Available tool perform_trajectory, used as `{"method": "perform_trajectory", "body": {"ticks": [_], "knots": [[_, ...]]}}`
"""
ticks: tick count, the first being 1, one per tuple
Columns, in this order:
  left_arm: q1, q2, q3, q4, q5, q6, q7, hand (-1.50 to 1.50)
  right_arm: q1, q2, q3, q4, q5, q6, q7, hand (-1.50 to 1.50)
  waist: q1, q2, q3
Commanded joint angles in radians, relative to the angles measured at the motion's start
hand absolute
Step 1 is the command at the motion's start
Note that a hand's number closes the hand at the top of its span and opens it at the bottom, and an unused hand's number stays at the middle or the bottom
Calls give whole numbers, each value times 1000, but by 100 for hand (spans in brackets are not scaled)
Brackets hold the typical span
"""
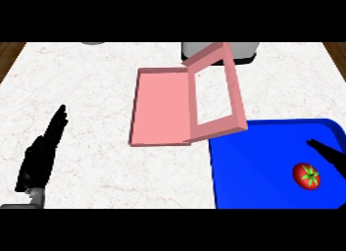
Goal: Pick the tomato from the tray and place it in the cardboard box
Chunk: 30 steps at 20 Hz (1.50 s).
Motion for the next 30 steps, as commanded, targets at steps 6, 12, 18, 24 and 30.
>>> {"method": "perform_trajectory", "body": {"ticks": [6,12,18,24,30], "knots": [[-35,-35,34,-35,-51,-27,58,0,-82,111,-20,154,119,-14,-73,-150,4,1,0],[-41,-50,56,-55,-64,-69,82,0,-39,132,-57,170,167,-23,-140,-150,0,0,0],[50,-73,72,-56,-71,-89,-1,0,-8,165,-27,174,256,-37,-159,-150,2,0,0],[1,-77,127,38,-78,-114,-55,0,-66,206,-51,172,246,64,-113,150,1,0,0],[36,-80,117,-42,-70,-133,-3,0,-95,201,-75,200,353,-155,-182,150,6,0,1]]}}
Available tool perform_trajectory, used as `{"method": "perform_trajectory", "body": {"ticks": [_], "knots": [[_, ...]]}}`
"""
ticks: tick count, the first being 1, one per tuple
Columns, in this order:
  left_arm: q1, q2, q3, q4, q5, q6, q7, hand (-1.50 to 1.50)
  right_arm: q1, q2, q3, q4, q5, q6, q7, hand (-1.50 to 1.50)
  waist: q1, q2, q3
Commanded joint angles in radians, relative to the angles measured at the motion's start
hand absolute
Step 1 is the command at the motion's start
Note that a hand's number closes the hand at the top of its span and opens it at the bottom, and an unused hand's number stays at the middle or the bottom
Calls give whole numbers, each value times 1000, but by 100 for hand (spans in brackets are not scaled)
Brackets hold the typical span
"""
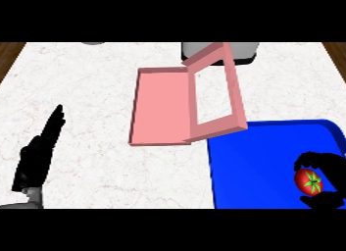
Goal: Pick the tomato from the tray and place it in the cardboard box
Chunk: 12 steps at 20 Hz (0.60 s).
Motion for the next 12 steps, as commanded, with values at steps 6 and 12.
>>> {"method": "perform_trajectory", "body": {"ticks": [6,12], "knots": [[-11,7,16,-12,-2,-38,16,0,14,36,-24,-11,97,-209,-75,150,-2,1,3],[17,-8,15,-18,-23,0,9,0,82,269,49,-221,289,-273,429,150,-23,-5,-2]]}}
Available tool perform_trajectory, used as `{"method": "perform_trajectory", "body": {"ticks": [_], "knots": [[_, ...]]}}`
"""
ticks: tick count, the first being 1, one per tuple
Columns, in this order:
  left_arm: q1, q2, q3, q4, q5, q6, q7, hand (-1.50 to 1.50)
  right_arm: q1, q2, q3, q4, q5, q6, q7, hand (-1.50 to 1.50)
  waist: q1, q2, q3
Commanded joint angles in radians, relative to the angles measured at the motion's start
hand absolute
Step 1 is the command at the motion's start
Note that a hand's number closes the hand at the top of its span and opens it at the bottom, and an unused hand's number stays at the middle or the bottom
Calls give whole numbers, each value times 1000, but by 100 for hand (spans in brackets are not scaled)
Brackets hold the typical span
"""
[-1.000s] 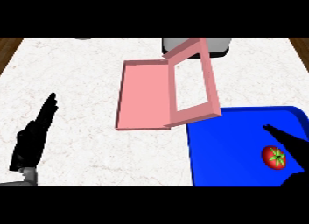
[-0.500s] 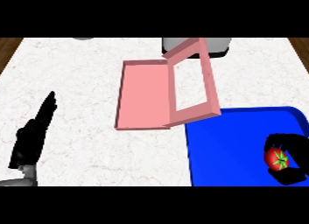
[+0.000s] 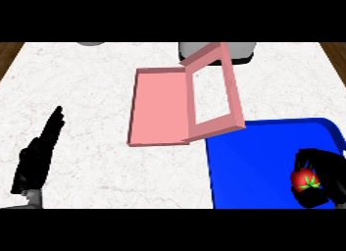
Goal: Pick the tomato from the tray and place it in the cardboard box
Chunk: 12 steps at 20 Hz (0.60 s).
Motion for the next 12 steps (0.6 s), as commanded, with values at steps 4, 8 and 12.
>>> {"method": "perform_trajectory", "body": {"ticks": [4,8,12], "knots": [[23,7,14,-5,2,3,-7,0,108,259,123,-210,295,-109,492,150,-21,-11,-7],[17,7,7,-2,-1,-4,9,0,146,311,316,-352,494,-112,739,150,-8,-7,-3],[-22,-7,-13,-2,-21,8,21,0,99,313,589,-490,571,-88,925,150,3,-2,0]]}}
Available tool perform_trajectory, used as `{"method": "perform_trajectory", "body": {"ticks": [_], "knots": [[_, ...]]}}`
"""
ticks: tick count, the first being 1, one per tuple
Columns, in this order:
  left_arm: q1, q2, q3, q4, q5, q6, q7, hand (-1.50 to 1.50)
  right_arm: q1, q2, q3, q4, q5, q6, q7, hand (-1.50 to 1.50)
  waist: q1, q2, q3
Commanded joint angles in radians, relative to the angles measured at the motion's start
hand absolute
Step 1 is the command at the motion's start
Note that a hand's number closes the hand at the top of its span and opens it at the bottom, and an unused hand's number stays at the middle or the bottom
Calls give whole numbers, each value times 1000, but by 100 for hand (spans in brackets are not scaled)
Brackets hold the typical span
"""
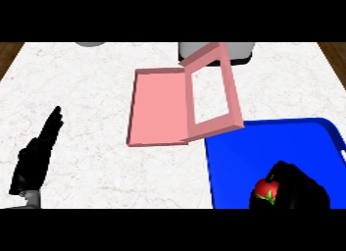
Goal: Pick the tomato from the tray and place it in the cardboard box
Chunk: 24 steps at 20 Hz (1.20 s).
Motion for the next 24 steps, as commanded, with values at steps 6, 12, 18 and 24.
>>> {"method": "perform_trajectory", "body": {"ticks": [6,12,18,24], "knots": [[-31,-6,-18,-7,-17,-2,30,0,-286,26,407,-139,129,-84,291,150,33,7,3],[-76,-42,-39,67,-49,26,-20,0,-630,26,425,-13,27,-57,443,150,41,15,2],[-54,-13,-6,26,-6,-17,4,0,-847,26,250,143,-138,-60,437,150,47,14,3],[-75,-17,-14,19,-2,-27,27,0,-1032,26,140,372,-281,-89,431,150,60,16,3]]}}
